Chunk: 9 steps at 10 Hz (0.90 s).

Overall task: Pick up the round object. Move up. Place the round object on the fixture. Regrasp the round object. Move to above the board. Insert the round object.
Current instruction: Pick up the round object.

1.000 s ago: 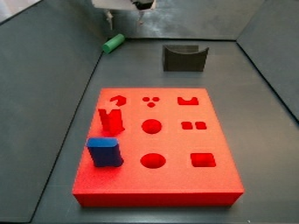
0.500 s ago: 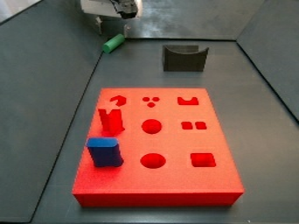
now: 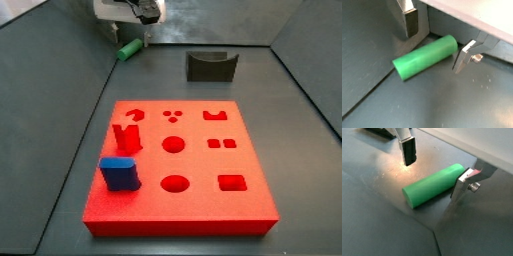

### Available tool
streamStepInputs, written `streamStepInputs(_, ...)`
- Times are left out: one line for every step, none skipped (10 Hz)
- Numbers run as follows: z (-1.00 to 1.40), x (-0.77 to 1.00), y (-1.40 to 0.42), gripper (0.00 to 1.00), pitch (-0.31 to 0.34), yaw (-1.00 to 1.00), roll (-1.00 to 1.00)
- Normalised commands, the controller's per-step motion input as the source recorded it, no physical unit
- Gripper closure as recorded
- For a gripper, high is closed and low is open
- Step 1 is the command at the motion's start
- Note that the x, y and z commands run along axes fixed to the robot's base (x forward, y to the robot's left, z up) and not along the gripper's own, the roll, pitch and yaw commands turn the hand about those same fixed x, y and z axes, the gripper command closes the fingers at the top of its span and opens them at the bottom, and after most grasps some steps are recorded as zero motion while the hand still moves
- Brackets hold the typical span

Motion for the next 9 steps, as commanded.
streamStepInputs(-1.00, 0.18, -0.24, 0.00, -0.020, -0.11, 0.00)
streamStepInputs(-1.00, 0.14, -0.20, 0.00, -0.039, -0.09, 0.00)
streamStepInputs(-1.00, 0.19, -0.20, 0.00, -0.054, -0.07, 0.00)
streamStepInputs(-1.00, 0.19, -0.19, 0.00, -0.049, -0.07, 0.00)
streamStepInputs(-1.00, 0.17, -0.22, 0.00, -0.056, -0.08, 0.00)
streamStepInputs(-0.95, 0.08, -0.08, 0.00, -0.096, -0.08, -0.07)
streamStepInputs(-0.68, 0.00, 0.00, 0.00, -0.177, 0.00, -0.16)
streamStepInputs(-0.56, -0.03, 0.00, 0.00, -0.174, 0.00, -0.14)
streamStepInputs(-0.23, -0.04, 0.00, 0.00, -0.180, 0.03, -0.16)
